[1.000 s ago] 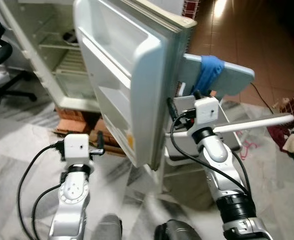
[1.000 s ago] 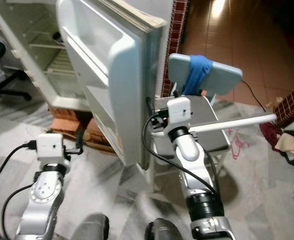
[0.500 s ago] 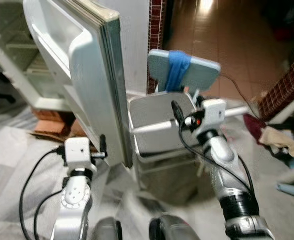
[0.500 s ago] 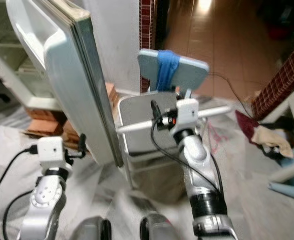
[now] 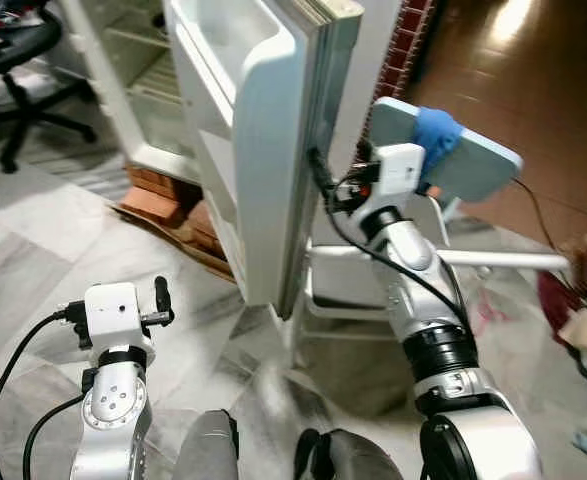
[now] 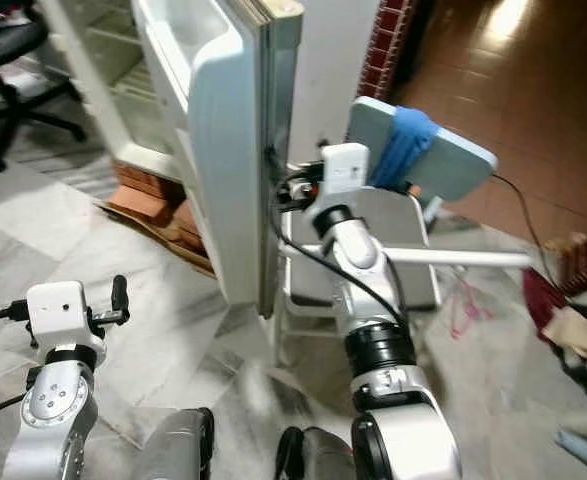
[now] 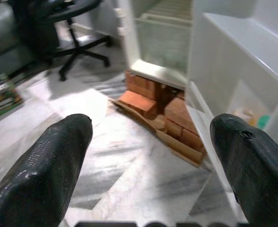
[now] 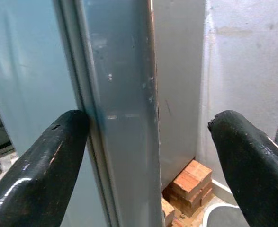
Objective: Restocking fridge
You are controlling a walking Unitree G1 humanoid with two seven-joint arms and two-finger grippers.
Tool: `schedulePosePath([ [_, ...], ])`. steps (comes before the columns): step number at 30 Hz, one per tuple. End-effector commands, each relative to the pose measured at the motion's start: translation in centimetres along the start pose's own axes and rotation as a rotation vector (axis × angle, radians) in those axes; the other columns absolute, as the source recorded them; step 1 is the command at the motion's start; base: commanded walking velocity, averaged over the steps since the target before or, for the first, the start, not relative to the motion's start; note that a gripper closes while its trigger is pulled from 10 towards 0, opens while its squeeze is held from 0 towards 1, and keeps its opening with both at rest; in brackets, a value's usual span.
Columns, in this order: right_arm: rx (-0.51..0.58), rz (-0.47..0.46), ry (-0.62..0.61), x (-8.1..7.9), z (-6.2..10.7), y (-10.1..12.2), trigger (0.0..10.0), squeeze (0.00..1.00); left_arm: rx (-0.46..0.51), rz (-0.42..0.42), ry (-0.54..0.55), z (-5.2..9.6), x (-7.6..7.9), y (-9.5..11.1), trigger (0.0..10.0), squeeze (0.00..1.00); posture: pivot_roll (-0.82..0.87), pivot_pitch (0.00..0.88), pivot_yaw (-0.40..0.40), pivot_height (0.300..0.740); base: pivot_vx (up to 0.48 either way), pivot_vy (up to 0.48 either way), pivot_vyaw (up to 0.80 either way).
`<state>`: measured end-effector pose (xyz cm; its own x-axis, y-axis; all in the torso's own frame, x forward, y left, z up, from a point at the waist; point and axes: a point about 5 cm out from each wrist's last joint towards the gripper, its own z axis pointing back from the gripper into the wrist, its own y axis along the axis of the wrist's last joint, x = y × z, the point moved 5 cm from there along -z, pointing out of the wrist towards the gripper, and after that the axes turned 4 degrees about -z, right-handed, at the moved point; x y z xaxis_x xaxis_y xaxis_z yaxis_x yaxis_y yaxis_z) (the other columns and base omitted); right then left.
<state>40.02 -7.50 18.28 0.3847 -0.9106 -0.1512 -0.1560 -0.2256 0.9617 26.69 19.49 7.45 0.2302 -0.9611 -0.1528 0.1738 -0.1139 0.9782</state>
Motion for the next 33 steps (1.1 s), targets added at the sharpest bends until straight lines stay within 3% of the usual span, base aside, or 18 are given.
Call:
schedulePosePath([
  [1,-0.03,0.014,-0.081,1.9,0.3,-0.5,10.0,0.0,-0.012,-0.001,-0.013,0.3,0.6,-0.3,10.0,0.0,0.17,0.17,-0.07,0.74,0.0,0.0,0.0],
  [4,-0.025,0.012,-0.078,1.8,0.0,-0.3,10.0,0.0,-0.009,-0.001,-0.025,0.3,0.8,-0.2,10.0,0.0,0.17,0.168,-0.067,0.74,0.0,0.0,0.0],
  [7,-0.023,-0.077,-0.061,1.3,-0.2,-0.2,10.0,0.0,-0.013,0.001,-0.034,0.3,0.8,-0.2,10.0,0.0,0.17,0.165,-0.061,0.74,0.0,0.0,0.0],
  [8,-0.022,-0.245,0.128,-1.8,-0.2,0.3,10.0,0.0,-0.021,0.002,-0.048,0.4,0.9,-0.4,10.0,0.0,0.17,0.164,-0.058,0.74,0.0,0.0,0.0],
  [9,-0.022,-0.245,0.128,-1.8,-0.2,0.3,10.0,0.0,-0.021,0.002,-0.048,0.4,0.9,-0.4,10.0,0.0,0.17,0.164,-0.058,0.74,0.0,0.0,0.0],
  [10,-0.03,-0.381,0.316,-4.6,0.6,1.1,10.0,0.0,-0.025,0.002,-0.058,0.5,1.1,-0.5,10.0,0.0,0.16,0.161,-0.054,0.74,0.0,0.0,0.0],
  [11,-0.053,-0.505,0.567,-7.6,2.9,2.5,10.0,0.0,-0.032,-0.001,-0.077,0.6,1.4,-0.7,10.0,0.0,0.16,0.154,-0.051,0.74,0.0,0.0,0.0],
  [12,-0.063,-0.535,0.657,-8.6,4.0,3.0,10.0,0.0,-0.036,-0.002,-0.084,0.7,1.5,-0.7,10.0,0.0,0.16,0.154,-0.051,0.74,0.0,0.0,0.0],
  [14,-0.075,-0.536,0.727,-9.2,5.2,3.2,10.0,0.0,-0.048,-0.005,-0.096,0.7,1.7,-1.0,10.0,0.0,0.15,0.144,-0.052,0.74,0.0,0.0,0.0],
  [16,-0.106,-0.488,0.679,-8.4,5.6,1.7,10.0,0.0,-0.069,-0.012,-0.111,0.6,2.1,-1.6,10.0,0.0,0.15,0.133,-0.051,0.74,0.0,0.0,0.0],
  [17,-0.126,-0.405,0.508,-6.1,5.0,-0.4,10.0,0.0,-0.069,-0.017,-0.126,0.4,2.4,-1.6,10.0,0.0,0.14,0.129,-0.049,0.74,0.0,0.0,0.0],
  [18,-0.126,-0.405,0.508,-6.1,5.0,-0.4,10.0,0.0,-0.069,-0.017,-0.126,0.4,2.4,-1.6,10.0,0.0,0.14,0.129,-0.049,0.74,0.0,0.0,0.0],
  [19,-0.14,-0.356,0.443,-5.0,5.1,-1.5,10.0,0.0,-0.064,-0.017,-0.129,0.3,2.6,-1.5,10.0,0.0,0.14,0.127,-0.048,0.74,0.0,0.0,0.0],
  [21,-0.182,-0.258,0.35,-2.9,6.0,-3.3,10.0,0.0,-0.057,-0.016,-0.135,0.2,2.7,-1.3,10.0,0.0,0.14,0.122,-0.047,0.74,0.0,0.0,0.0],
  [24,-0.286,-0.234,0.213,-0.2,7.5,-5.7,10.0,0.0,-0.056,-0.011,-0.142,0.1,2.8,-1.3,10.0,0.0,0.13,0.12,-0.041,0.74,0.0,0.0,0.0],
  [26,-0.333,-0.214,0.189,0.4,8.9,-6.4,10.0,0.0,-0.055,-0.005,-0.154,0.2,2.9,-1.4,10.0,0.0,0.12,0.118,-0.038,0.74,0.0,0.0,0.0],
  [33,-0.285,-0.184,0.148,0.1,8.5,-6.2,10.0,0.0,-0.04,-0.006,-0.166,-0.1,3.5,-1.0,10.0,0.0,0.12,0.117,-0.035,0.74,0.0,0.0,0.0],
])
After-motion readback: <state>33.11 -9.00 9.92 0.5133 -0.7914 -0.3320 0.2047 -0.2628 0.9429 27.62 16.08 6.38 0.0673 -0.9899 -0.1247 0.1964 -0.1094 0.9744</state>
